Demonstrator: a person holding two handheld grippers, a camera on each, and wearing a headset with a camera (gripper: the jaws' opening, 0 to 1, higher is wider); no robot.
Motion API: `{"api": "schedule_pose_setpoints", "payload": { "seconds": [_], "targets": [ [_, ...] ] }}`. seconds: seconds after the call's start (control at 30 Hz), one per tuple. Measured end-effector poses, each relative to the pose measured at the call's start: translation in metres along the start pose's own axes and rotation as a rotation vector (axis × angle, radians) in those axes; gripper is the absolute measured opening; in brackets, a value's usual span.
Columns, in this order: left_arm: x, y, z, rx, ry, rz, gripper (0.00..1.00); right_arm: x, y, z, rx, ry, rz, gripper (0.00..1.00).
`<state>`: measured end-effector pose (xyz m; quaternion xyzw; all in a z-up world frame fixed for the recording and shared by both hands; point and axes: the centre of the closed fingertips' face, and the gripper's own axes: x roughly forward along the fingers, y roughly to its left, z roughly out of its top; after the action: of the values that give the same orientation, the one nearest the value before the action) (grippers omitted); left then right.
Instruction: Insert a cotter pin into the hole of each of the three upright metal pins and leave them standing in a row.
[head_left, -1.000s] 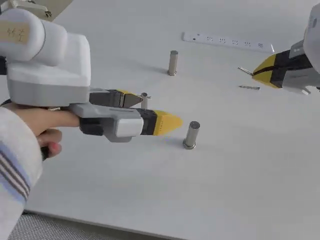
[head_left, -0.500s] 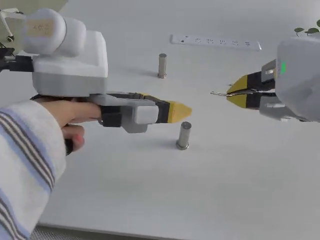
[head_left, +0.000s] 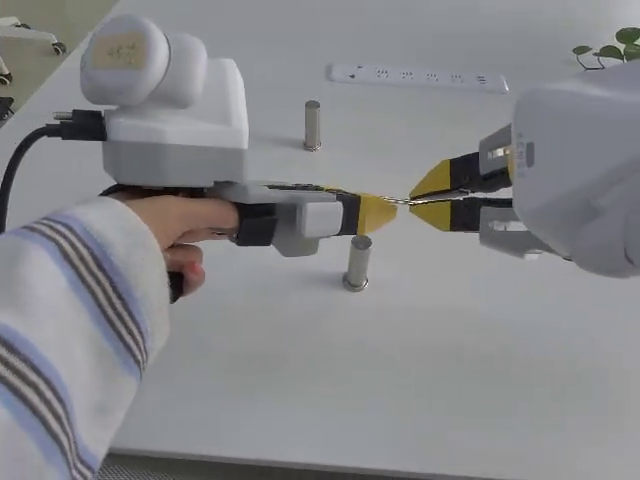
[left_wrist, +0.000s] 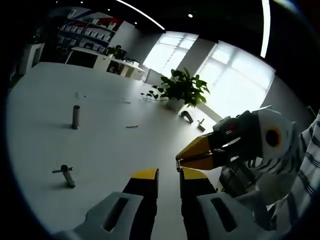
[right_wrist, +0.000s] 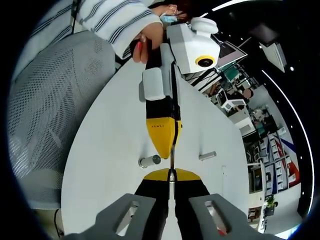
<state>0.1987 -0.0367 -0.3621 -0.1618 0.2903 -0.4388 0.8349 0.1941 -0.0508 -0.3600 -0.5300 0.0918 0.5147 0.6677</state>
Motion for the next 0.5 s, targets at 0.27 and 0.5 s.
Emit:
{"api": "schedule_pose_setpoints", "payload": {
  "seconds": [0.27, 0.5],
  "targets": [
    [0.002, -0.007, 0.004, -0.017, -0.02, -0.026, 0.04, 0.001, 0.002, 0.005, 0.007, -0.011, 0.007, 0.0],
    [0.003, -0.01, 0.003, -0.013, -0.019, -0.035, 0.0, 0.002, 0.002, 0.009, 0.016, -0.017, 0.006, 0.0]
  ]
}}
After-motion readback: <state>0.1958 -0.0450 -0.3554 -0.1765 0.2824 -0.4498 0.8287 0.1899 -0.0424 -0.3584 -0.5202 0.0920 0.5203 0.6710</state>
